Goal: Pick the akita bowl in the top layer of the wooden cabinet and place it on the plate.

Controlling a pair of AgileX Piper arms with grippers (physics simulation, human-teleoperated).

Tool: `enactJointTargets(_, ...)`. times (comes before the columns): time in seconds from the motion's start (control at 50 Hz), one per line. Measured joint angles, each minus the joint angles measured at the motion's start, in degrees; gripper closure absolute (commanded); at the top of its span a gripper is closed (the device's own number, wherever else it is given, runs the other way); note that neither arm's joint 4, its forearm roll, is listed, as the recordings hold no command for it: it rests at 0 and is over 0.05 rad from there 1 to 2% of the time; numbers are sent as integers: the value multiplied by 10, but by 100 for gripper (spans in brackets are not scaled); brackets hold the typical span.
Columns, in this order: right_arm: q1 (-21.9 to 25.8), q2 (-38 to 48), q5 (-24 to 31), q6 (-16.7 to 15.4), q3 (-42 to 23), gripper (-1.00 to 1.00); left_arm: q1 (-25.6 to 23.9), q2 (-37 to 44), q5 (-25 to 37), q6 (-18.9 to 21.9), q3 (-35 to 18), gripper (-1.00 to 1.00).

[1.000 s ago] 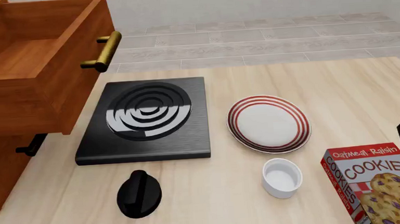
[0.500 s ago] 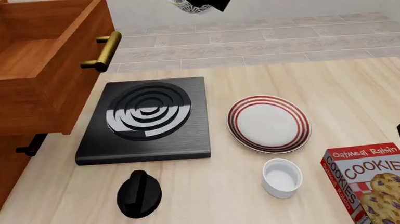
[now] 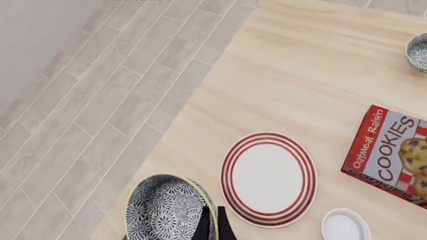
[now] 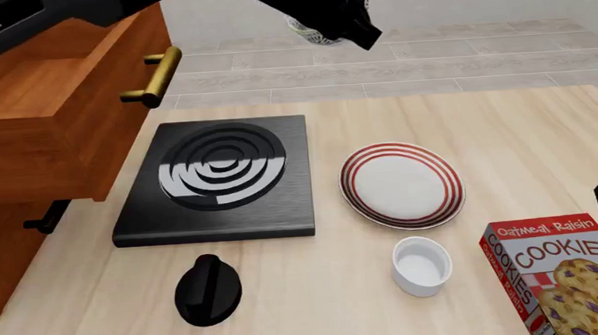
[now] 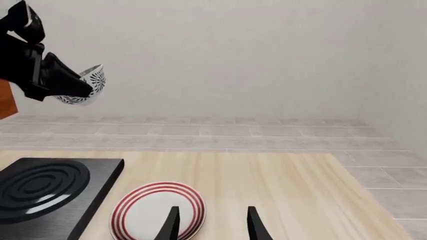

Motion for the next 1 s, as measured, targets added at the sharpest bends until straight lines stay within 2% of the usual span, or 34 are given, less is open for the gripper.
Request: enactJointTargets(1.0, -3, 0, -2, 0, 2, -100, -49, 91, -42, -4, -17, 100)
